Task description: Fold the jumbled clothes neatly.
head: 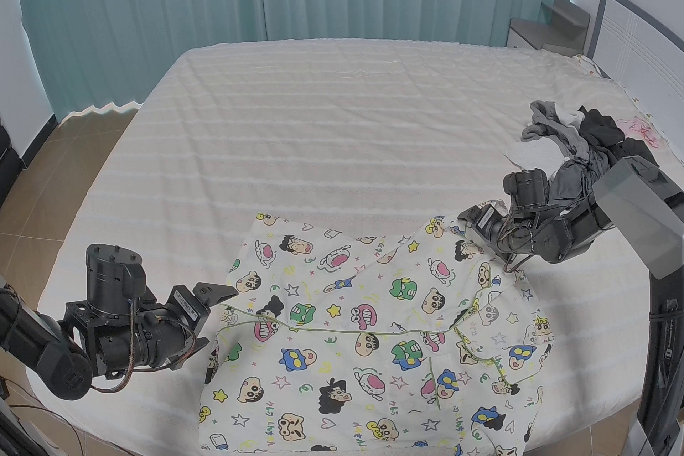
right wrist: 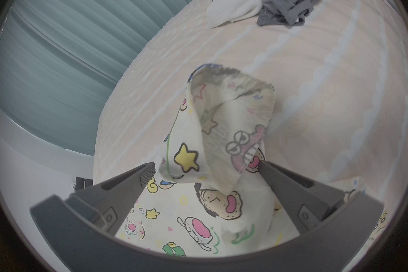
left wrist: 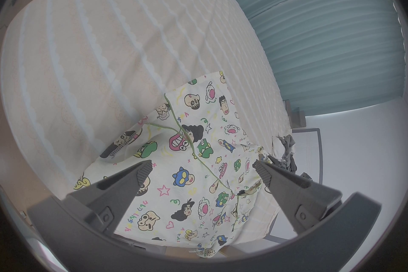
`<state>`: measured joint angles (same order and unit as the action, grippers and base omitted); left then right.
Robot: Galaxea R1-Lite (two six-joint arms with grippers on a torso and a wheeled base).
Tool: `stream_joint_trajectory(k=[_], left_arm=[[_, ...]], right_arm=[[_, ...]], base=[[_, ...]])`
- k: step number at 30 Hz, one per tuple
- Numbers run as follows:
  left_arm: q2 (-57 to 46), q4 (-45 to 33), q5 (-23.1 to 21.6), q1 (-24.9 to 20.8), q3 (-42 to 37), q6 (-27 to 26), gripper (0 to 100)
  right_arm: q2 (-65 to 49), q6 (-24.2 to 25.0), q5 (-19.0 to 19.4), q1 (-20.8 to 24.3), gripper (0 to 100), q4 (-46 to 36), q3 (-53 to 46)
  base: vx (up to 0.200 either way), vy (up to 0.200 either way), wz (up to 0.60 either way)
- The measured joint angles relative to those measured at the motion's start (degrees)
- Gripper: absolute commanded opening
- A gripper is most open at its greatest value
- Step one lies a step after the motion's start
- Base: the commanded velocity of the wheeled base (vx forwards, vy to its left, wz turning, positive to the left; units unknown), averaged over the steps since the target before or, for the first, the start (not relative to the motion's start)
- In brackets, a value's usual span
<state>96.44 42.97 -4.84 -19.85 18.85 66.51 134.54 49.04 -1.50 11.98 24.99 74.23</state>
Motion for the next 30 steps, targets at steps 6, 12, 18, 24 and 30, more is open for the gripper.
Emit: stream_joint_trajectory(k=[6, 12, 18, 24, 30], left_arm=[[0.6, 0.0, 0.0, 0.0, 0.1, 0.0, 100], [0.9, 0.0, 0.1, 0.0, 0.1, 0.0, 100], [1.0, 0.0, 0.1, 0.0, 0.1, 0.0, 100], [1.1, 0.0, 0.1, 0.0, 0.1, 0.0, 100], [1.3, 0.0, 0.1, 0.0, 0.1, 0.0, 100]], right_arm=[[1.4, 0.0, -0.2, 0.3, 100, -0.4, 1.8], [3.3, 0.0, -1.3, 0.5, 100, -0.1, 6.9], [5.3, 0.2, -3.3, 0.5, 100, 2.0, 13.9], [6.6, -0.1, -4.3, 0.6, 100, 4.1, 20.4], [8.3, -0.3, -5.0, 0.5, 100, 4.2, 27.4]], base=[[0.000, 0.000, 0.00], [0.000, 0.000, 0.00], [0.000, 0.000, 0.00], [0.000, 0.000, 0.00], [0.000, 0.000, 0.00]])
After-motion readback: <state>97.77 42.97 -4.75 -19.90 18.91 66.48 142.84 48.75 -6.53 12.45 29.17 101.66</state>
